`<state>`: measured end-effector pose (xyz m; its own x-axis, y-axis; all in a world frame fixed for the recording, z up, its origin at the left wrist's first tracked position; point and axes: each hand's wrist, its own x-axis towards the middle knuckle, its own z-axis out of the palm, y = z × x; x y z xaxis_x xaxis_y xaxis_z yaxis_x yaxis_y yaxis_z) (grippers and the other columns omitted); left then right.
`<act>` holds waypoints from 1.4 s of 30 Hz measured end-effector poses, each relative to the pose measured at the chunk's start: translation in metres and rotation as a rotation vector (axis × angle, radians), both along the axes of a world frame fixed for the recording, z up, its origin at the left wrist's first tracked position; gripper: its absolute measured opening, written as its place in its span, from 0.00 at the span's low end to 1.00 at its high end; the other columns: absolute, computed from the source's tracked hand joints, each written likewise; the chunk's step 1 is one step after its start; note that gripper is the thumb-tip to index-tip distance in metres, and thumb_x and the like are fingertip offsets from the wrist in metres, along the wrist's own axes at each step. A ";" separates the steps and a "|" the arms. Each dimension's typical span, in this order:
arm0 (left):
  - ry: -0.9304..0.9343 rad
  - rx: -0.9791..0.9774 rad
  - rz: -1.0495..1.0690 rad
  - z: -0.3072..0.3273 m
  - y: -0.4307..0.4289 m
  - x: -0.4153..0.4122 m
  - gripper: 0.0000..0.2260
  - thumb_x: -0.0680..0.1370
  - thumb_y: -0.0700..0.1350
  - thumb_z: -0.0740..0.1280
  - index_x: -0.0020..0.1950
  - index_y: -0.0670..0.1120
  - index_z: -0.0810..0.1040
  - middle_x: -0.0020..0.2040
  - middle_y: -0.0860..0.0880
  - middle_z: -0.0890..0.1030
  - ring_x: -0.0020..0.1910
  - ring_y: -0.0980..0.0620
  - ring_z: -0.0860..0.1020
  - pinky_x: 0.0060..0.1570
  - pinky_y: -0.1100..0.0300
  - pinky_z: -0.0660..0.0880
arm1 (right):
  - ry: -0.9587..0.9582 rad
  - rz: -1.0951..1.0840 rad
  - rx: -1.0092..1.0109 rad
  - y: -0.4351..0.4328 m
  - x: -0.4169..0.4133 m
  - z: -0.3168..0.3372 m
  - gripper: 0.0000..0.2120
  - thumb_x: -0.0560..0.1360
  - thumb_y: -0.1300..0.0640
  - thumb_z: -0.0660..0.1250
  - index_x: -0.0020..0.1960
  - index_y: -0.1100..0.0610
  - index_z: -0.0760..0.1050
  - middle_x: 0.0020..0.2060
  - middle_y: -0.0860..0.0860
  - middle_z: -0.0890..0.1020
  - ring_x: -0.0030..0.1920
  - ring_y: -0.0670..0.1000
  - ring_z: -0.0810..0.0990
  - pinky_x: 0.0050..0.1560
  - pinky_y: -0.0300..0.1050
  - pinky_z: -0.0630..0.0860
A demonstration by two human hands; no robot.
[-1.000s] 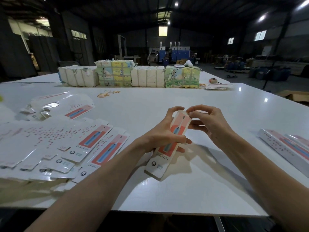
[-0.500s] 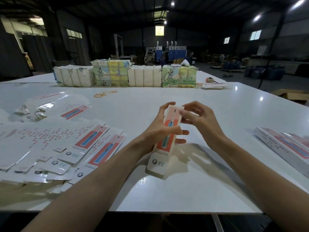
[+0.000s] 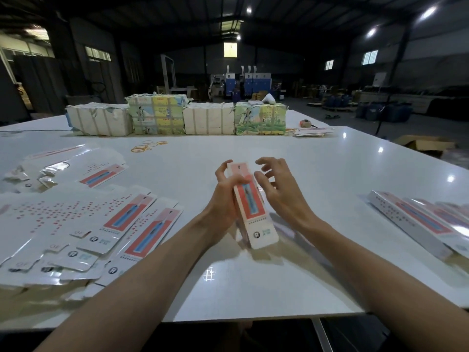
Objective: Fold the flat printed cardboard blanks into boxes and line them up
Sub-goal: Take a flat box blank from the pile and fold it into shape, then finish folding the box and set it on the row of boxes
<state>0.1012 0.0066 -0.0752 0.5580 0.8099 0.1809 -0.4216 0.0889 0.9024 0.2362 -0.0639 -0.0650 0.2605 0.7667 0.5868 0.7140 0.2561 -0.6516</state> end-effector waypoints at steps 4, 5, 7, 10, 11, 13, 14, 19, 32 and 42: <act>-0.186 -0.121 -0.010 0.002 -0.001 0.000 0.26 0.81 0.39 0.64 0.78 0.53 0.63 0.58 0.39 0.77 0.51 0.43 0.84 0.45 0.46 0.83 | -0.339 0.033 -0.260 -0.014 -0.013 0.010 0.25 0.81 0.36 0.64 0.70 0.51 0.73 0.56 0.50 0.73 0.54 0.49 0.77 0.54 0.44 0.79; -0.177 -0.133 -0.034 0.002 -0.001 0.000 0.26 0.82 0.43 0.66 0.78 0.53 0.63 0.57 0.41 0.77 0.51 0.44 0.83 0.43 0.48 0.82 | -0.402 0.034 -0.315 -0.018 -0.016 0.009 0.26 0.79 0.38 0.67 0.70 0.53 0.71 0.57 0.51 0.71 0.54 0.51 0.76 0.54 0.47 0.79; -0.059 -0.098 -0.073 0.001 -0.003 0.001 0.27 0.84 0.51 0.67 0.80 0.55 0.60 0.59 0.45 0.78 0.53 0.46 0.84 0.43 0.50 0.82 | -0.446 0.010 -0.344 -0.026 -0.018 0.008 0.24 0.78 0.45 0.71 0.68 0.55 0.70 0.57 0.53 0.70 0.54 0.52 0.74 0.55 0.50 0.79; 0.218 0.076 -0.033 -0.005 -0.004 0.003 0.25 0.86 0.57 0.63 0.79 0.62 0.55 0.61 0.46 0.83 0.55 0.48 0.85 0.51 0.55 0.82 | -0.444 -0.099 -0.342 -0.046 -0.007 0.007 0.20 0.80 0.51 0.67 0.69 0.57 0.69 0.60 0.56 0.71 0.61 0.56 0.73 0.59 0.53 0.77; 0.297 0.166 -0.036 -0.007 -0.006 0.004 0.21 0.86 0.56 0.63 0.77 0.59 0.59 0.56 0.45 0.86 0.52 0.49 0.86 0.50 0.57 0.82 | -0.456 -0.161 -0.360 -0.055 0.002 0.008 0.22 0.80 0.51 0.67 0.71 0.56 0.68 0.62 0.56 0.71 0.63 0.57 0.72 0.59 0.53 0.77; 0.462 0.413 -0.086 -0.011 -0.007 0.003 0.14 0.86 0.52 0.64 0.71 0.53 0.74 0.50 0.48 0.88 0.45 0.53 0.86 0.48 0.58 0.82 | -0.460 -0.290 -0.409 -0.076 0.025 0.008 0.27 0.80 0.47 0.68 0.76 0.52 0.64 0.65 0.54 0.71 0.64 0.56 0.72 0.57 0.53 0.78; 0.541 0.545 -0.124 -0.013 -0.007 0.003 0.11 0.84 0.50 0.65 0.66 0.53 0.80 0.49 0.50 0.88 0.45 0.54 0.85 0.49 0.58 0.81 | -0.466 -0.346 -0.428 -0.088 0.038 0.006 0.28 0.80 0.46 0.68 0.76 0.51 0.63 0.66 0.53 0.72 0.64 0.55 0.72 0.56 0.52 0.79; 0.712 0.765 -0.185 -0.014 -0.012 0.001 0.11 0.81 0.45 0.67 0.55 0.59 0.85 0.48 0.57 0.87 0.48 0.58 0.84 0.56 0.56 0.78 | -0.654 -0.677 -0.601 -0.144 0.096 -0.010 0.23 0.82 0.50 0.61 0.76 0.52 0.64 0.70 0.53 0.73 0.69 0.55 0.69 0.65 0.54 0.71; 0.717 0.812 -0.158 -0.015 -0.011 0.001 0.12 0.82 0.43 0.66 0.54 0.59 0.86 0.46 0.53 0.86 0.44 0.54 0.83 0.47 0.63 0.75 | -0.700 -0.945 -0.677 -0.189 0.121 -0.003 0.18 0.84 0.53 0.62 0.73 0.53 0.70 0.68 0.53 0.74 0.68 0.55 0.73 0.70 0.53 0.72; 0.740 0.767 -0.130 -0.011 -0.016 -0.005 0.11 0.78 0.47 0.65 0.53 0.58 0.86 0.49 0.54 0.87 0.49 0.54 0.85 0.56 0.55 0.81 | -0.654 -0.462 -0.249 -0.034 0.014 0.030 0.11 0.84 0.50 0.61 0.54 0.54 0.79 0.43 0.52 0.85 0.39 0.55 0.82 0.45 0.51 0.82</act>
<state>0.0967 -0.0089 -0.0865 0.8111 0.5504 0.1979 0.2246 -0.6056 0.7634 0.2507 -0.0980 -0.0354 0.2461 0.7933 0.5568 0.9654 -0.2516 -0.0683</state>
